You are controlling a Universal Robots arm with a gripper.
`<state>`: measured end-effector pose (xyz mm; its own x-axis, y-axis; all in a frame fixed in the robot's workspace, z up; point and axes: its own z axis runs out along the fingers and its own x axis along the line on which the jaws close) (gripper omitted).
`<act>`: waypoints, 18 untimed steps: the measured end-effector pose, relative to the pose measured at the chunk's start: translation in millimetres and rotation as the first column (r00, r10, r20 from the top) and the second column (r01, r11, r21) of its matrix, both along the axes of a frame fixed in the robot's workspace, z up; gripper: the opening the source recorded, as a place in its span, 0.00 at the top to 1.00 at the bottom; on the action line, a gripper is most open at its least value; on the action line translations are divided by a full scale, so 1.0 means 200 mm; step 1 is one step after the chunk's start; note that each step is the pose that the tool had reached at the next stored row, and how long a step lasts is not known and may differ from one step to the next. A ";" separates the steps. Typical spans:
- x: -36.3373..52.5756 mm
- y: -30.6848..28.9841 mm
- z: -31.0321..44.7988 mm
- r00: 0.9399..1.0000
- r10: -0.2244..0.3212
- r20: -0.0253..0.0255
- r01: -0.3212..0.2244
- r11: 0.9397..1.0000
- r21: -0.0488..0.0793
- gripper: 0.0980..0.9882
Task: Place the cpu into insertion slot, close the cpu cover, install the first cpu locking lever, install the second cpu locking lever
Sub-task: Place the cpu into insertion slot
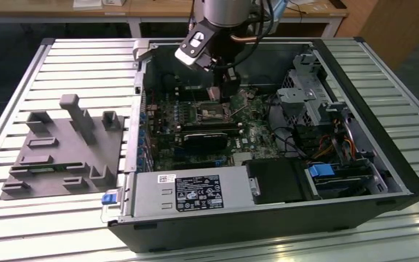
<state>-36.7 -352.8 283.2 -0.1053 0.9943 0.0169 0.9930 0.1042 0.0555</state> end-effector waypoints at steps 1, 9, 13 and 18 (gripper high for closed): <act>-0.001 0.000 -0.003 1.000 -0.008 0.001 0.008 1.000 0.002 0.51; -0.043 0.000 -0.024 0.999 -0.029 0.015 0.029 0.999 0.016 0.51; -0.055 0.000 -0.032 0.999 -0.033 0.037 0.032 0.999 0.019 0.51; -0.066 0.000 -0.041 0.997 -0.038 0.062 0.037 0.999 0.020 0.51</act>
